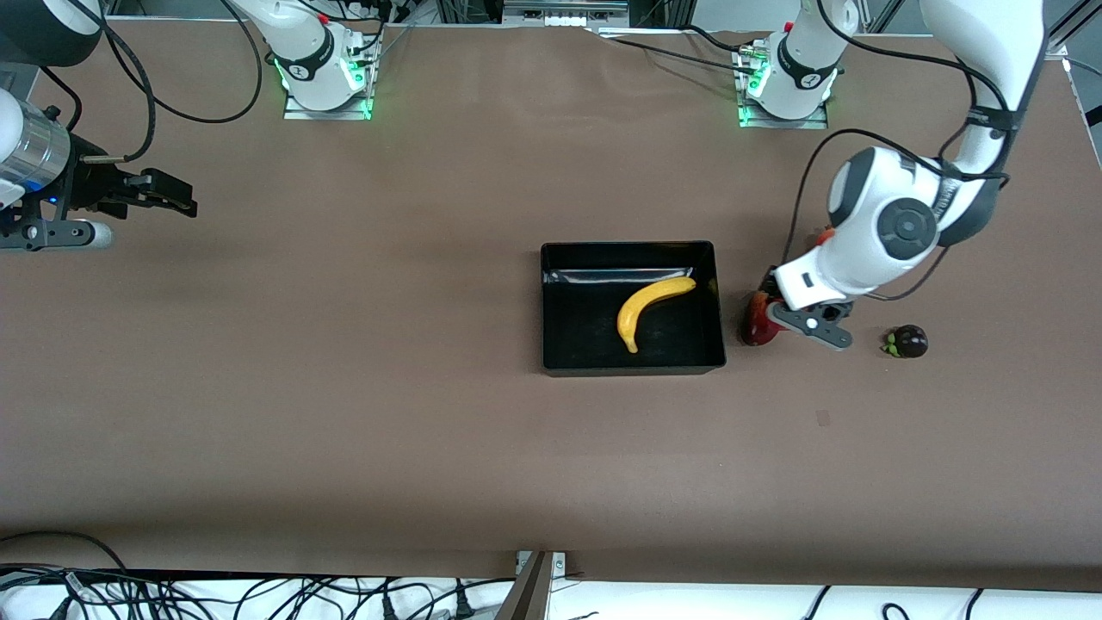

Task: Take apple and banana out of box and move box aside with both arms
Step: 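Carry the apple beside the mango and release it with the left gripper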

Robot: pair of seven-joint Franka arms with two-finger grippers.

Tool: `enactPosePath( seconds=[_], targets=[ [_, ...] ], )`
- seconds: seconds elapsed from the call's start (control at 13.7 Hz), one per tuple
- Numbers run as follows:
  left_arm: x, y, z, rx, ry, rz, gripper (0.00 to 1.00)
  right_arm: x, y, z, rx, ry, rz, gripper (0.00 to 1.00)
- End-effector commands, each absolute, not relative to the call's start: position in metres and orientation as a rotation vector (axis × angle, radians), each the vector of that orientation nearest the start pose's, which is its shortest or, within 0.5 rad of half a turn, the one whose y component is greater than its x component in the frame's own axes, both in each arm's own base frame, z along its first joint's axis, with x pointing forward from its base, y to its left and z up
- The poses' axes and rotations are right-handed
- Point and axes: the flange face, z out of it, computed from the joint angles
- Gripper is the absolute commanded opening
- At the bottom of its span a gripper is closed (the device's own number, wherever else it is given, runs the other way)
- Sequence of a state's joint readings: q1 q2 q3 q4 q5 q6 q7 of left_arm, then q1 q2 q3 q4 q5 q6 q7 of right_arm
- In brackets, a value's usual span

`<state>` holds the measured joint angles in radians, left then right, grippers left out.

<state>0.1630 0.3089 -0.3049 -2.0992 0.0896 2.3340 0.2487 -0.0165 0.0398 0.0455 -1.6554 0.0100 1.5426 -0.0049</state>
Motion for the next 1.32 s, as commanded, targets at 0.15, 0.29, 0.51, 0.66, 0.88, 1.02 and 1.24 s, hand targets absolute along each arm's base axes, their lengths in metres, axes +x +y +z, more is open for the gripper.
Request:
enactPosePath(
  seconds=[0.15,0.29,0.51,0.66,0.88,1.02,1.24],
  targets=[
    [0.571,-0.023,0.214,-3.016,0.819,0.061,0.00,0.558,0.017,0.564,-3.104,-0.042,0.246,1.00],
    [0.570,-0.020,0.212,-3.020,0.813,0.068,0.00,0.558,0.017,0.565,-3.104,-0.042,0.244,1.00],
    [0.568,-0.019,0.201,-3.029,0.811,0.096,0.37,0.558,0.017,0.564,-3.104,-0.042,0.246,1.00],
    [0.567,-0.019,0.198,-3.040,0.791,0.114,1.00,0.558,0.017,0.564,-3.104,-0.042,0.246,1.00],
    [0.569,-0.030,0.238,-3.012,0.812,0.100,1.00,0.558,0.017,0.564,-3.104,-0.037,0.246,1.00],
    [0.564,-0.077,0.289,-3.001,0.868,0.074,1.00,0.558,0.017,0.564,-3.104,-0.042,0.246,1.00],
    [0.546,-0.149,0.333,-3.113,0.881,0.030,1.00,0.558,0.017,0.565,-3.106,-0.044,0.242,1.00]
  ],
)
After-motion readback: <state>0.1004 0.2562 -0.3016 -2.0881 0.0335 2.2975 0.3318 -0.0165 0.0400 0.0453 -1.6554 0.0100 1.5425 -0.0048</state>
